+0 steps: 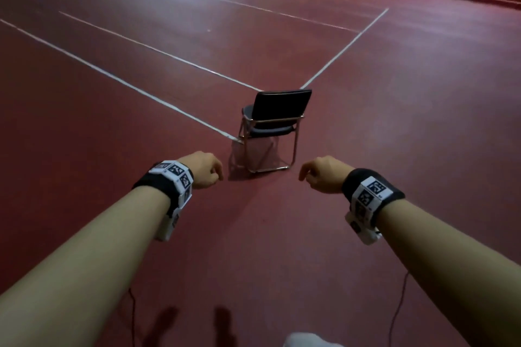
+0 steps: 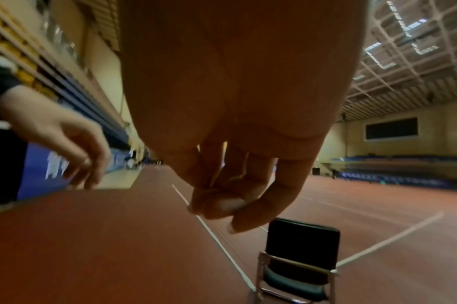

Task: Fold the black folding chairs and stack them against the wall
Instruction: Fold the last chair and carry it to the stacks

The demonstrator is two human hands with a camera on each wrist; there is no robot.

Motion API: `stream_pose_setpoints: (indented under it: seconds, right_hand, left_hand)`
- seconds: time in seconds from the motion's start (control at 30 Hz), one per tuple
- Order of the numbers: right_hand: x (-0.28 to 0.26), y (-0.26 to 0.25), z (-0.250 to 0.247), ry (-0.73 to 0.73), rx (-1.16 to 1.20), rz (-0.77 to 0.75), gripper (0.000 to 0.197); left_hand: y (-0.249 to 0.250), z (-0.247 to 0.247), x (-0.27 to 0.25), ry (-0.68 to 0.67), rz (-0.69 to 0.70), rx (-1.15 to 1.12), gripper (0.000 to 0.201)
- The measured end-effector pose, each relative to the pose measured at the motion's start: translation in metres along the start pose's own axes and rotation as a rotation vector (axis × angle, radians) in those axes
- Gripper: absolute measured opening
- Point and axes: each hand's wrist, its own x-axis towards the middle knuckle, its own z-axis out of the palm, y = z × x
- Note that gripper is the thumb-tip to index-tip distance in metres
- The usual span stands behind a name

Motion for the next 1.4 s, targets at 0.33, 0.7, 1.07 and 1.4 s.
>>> stream_pose_setpoints:
  seconds: [0.33,0.7,1.07,1.4]
  right_hand:
    - [0.183,0.094,-0.002,-0.106,-0.043,0.124,0.032]
    - [0.413,0.191,-0.039,-0.16,0.033,0.084,0.03]
    - [0.543,0.267,-0.047,-0.235,0.162,0.171,0.031]
    - [0.689,0.332,-0.041,-0.247,0.317,0.429,0.034]
  left_hand:
    - [-0.059,-0.048,0.2,-0.053,0.023,0.026,0.027]
    - [-0.096,-0.127,0.408,-0.111,-0.101,0.094,0.027]
    - [-0.091,-0.148,0.606,-0.21,0.015,0.108,0.033]
    - [-0.093,-0.091,0.86,-0.205,0.209,0.228,0.078]
